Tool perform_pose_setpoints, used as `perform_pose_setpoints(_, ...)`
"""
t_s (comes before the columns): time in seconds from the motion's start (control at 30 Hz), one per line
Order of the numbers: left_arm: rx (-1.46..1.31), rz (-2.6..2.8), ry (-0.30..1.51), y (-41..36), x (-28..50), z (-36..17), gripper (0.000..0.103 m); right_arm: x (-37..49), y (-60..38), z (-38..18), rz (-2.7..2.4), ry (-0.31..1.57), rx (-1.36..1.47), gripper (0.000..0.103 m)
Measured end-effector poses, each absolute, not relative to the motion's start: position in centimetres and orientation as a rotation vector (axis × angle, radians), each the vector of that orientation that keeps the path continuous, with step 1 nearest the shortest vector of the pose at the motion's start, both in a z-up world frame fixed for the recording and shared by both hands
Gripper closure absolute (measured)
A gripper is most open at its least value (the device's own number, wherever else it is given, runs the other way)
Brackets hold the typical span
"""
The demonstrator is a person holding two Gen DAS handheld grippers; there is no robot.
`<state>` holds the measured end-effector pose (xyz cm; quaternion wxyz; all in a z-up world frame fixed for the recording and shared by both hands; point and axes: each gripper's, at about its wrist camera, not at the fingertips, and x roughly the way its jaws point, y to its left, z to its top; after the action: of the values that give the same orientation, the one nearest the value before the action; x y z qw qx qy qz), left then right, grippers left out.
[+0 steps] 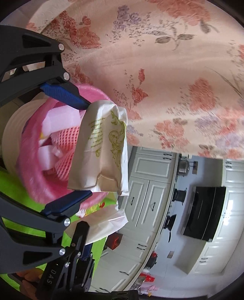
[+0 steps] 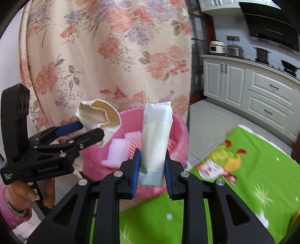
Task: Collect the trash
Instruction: 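Carry both items over the wastebasket and open both tools to drop them, then grasp the yellow sponge with the right tool while the left tool grasps the crumpled tissue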
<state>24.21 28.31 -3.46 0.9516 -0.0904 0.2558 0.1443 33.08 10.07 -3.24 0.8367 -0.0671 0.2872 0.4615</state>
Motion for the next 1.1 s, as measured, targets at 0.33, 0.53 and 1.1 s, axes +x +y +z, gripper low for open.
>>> perform_pose_setpoints(0.33,-0.198,0.369,0.562,31.2,25.8,-5.2,0.015,34.8,13.6,-5.2,1.049,0.628,-0.147,0.043)
perform_pose_setpoints(0.53,-0.234,0.421,0.534,30.8,24.1,-5.2,0.006,34.3,10.2,-5.7,1.015,0.637,-0.087,0.043)
perform_pose_setpoints(1.1,-0.093,0.137,0.581,13.0,21.5,-7.9,0.005,29.4,-8.2,-8.8,0.634,0.714,0.039,0.042)
